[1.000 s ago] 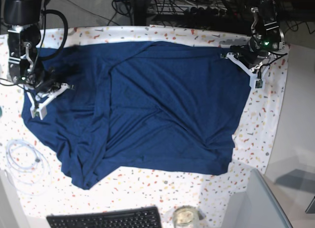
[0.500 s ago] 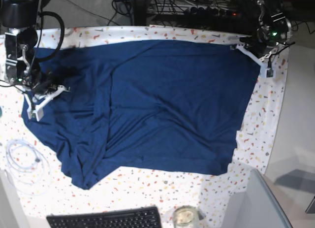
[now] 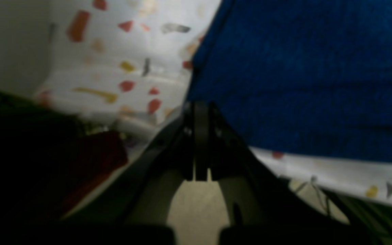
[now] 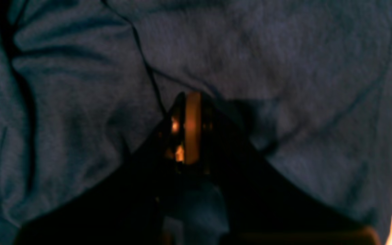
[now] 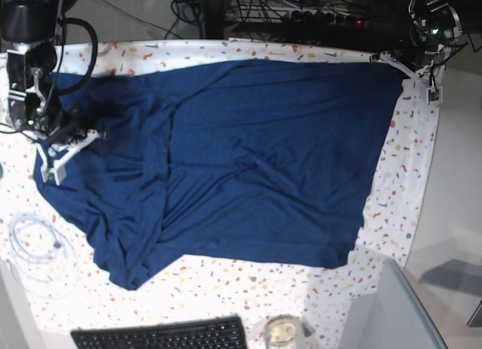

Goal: Layout the t-shirt on the table in an organized manner, then fold the t-shirt properly
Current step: 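Grasp the shirt edges with both grippers and pull them apart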

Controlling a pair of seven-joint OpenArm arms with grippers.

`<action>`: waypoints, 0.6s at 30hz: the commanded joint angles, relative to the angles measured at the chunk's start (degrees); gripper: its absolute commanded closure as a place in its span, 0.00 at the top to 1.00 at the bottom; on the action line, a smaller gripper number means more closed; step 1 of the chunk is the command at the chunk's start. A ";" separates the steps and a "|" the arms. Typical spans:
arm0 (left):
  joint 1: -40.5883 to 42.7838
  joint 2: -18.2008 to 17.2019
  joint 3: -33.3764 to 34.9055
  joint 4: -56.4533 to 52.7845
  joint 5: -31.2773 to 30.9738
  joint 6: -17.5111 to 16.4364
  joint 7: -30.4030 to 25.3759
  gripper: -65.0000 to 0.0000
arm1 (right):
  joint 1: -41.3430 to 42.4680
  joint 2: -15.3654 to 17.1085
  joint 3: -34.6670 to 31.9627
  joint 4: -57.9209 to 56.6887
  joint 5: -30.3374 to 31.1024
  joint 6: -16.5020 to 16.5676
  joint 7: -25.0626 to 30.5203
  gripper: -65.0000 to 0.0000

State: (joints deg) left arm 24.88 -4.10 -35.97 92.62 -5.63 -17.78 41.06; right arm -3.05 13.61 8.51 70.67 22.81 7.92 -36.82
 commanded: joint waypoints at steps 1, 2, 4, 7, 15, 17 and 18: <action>0.57 0.10 -0.30 2.55 -0.31 0.24 -0.84 0.00 | -0.69 0.86 0.50 2.95 0.45 -0.06 0.73 0.01; 1.18 0.54 -0.65 4.04 -1.19 0.24 -0.84 0.00 | -1.48 0.86 0.50 5.94 0.45 -0.06 0.73 0.01; 1.97 0.71 -2.32 6.33 -4.61 0.24 -0.57 0.00 | -3.41 0.50 0.59 11.83 0.45 -0.06 0.73 0.01; 2.32 0.36 -4.61 6.77 -9.54 0.24 -0.57 0.00 | -5.26 0.42 0.59 17.81 0.53 -0.06 0.73 0.01; -3.92 -2.89 3.83 4.39 -10.50 0.51 -0.57 0.00 | -1.83 0.42 0.15 14.03 0.18 -0.06 0.29 0.01; -7.43 -3.51 6.38 0.88 -10.33 0.59 -0.57 0.00 | -0.42 0.42 0.15 11.39 0.18 -0.06 -2.00 0.01; -9.19 -4.12 7.44 -1.06 -9.54 0.59 -0.57 0.00 | 0.10 0.42 0.15 10.42 0.18 -0.06 -3.40 0.01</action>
State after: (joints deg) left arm 15.25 -7.20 -28.08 90.72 -15.25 -17.72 40.95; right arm -3.09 13.34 8.43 80.38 22.96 7.94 -40.84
